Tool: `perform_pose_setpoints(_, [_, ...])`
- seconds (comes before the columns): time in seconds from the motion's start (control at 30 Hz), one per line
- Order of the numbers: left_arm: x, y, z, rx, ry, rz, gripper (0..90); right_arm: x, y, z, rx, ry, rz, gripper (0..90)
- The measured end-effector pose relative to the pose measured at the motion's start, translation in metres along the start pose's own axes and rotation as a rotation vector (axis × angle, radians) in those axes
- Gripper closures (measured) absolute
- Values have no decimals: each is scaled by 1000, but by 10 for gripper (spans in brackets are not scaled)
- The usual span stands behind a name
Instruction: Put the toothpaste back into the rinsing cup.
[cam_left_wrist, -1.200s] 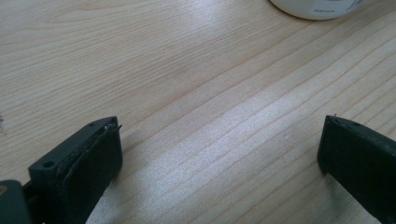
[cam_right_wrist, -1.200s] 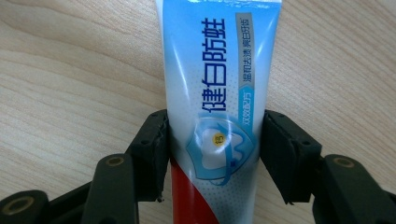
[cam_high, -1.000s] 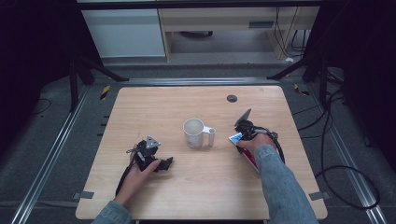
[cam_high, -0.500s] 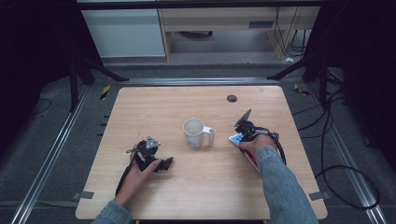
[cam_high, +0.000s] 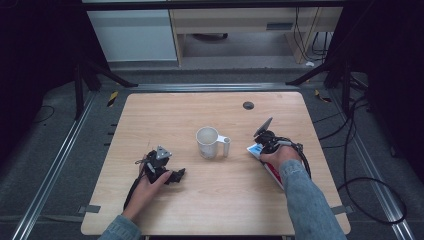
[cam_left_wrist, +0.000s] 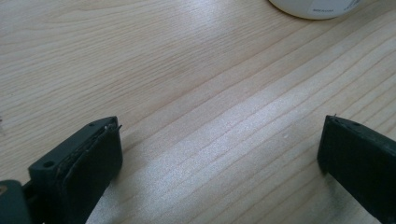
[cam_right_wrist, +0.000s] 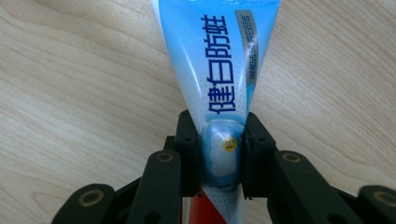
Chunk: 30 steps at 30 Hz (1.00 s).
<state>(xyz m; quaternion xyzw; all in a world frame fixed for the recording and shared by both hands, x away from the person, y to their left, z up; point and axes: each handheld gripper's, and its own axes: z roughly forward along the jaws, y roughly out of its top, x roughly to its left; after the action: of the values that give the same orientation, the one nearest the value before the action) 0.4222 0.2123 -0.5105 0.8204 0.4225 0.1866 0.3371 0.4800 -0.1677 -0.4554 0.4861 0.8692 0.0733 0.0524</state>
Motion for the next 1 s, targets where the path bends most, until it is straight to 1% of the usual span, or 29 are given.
perform_pose_setpoints(0.13, [0, 0, 0, 0, 0, 0, 0, 2, -2, -2, 6, -2, -10, 727])
perform_pose_setpoints(0.17, [0, 0, 0, 0, 0, 0, 0, 2, -3, -3, 5, 1, -23, 727])
perform_pose_setpoints(0.27, [0, 0, 0, 0, 0, 0, 0, 3, -4, -5, 6, 3, -25, 727])
perform_pose_setpoints(0.3, [0, 0, 0, 0, 0, 0, 0, 4, -4, -7, 6, 7, -17, 727])
perform_pose_setpoints(0.4, [0, 0, 0, 0, 0, 0, 0, 3, -5, -10, 7, 6, -30, 728])
perform_pose_setpoints(0.47, [0, 0, 0, 0, 0, 0, 0, 4, -6, -12, 5, 8, -22, 728])
perform_pose_setpoints(0.5, [0, 0, 0, 0, 0, 1, 0, 2, -6, -12, -5, 1, -53, 728])
perform_pose_setpoints(0.53, [0, 0, 0, 1, 0, 1, 0, -4, -8, -13, -24, 6, -122, 728])
perform_pose_setpoints(0.6, [0, 0, 0, 0, -1, 1, 0, 0, -8, -17, -25, 12, -57, 728])
perform_pose_setpoints(0.63, [0, 0, 0, -1, -1, 0, 0, -5, -9, -19, -42, 18, -102, 729])
perform_pose_setpoints(0.67, [0, 0, 0, -2, -1, -1, 0, -1, -9, -22, -43, 21, -39, 729])
perform_pose_setpoints(0.7, [0, 0, 0, -2, -1, -2, 0, -3, -10, -24, -55, 19, -57, 729])
perform_pose_setpoints(0.73, [0, 0, 0, -2, -1, -2, 0, -2, -9, -27, -60, 24, -32, 729])
perform_pose_setpoints(0.77, [0, 0, 0, -3, -1, -2, 0, -4, -10, -29, -73, 24, -56, 729])
perform_pose_setpoints(0.8, [0, 0, 0, -2, -1, -2, 0, -5, -11, -32, -88, 35, -53, 729])
perform_pose_setpoints(0.83, [0, 0, 0, -2, -1, -2, 0, -8, -12, -34, -108, 36, -93, 729])
perform_pose_setpoints(0.87, [0, 0, 0, -2, -1, -1, 0, -3, -10, -38, -101, 41, -15, 729])
perform_pose_setpoints(0.9, [0, 0, 0, -2, -1, -1, 0, -9, -12, -40, -130, 47, -91, 729])
perform_pose_setpoints(0.93, [0, 0, 0, -3, -1, -2, 0, -4, -11, -44, -122, 55, -8, 729])
perform_pose_setpoints(0.97, [0, 0, 0, -2, -1, -2, 0, -9, -12, -45, -152, 46, -91, 729])
perform_pose_setpoints(1.0, [0, 0, 0, -3, -1, -2, 0, -10, -12, -47, -160, 47, -99, 729])
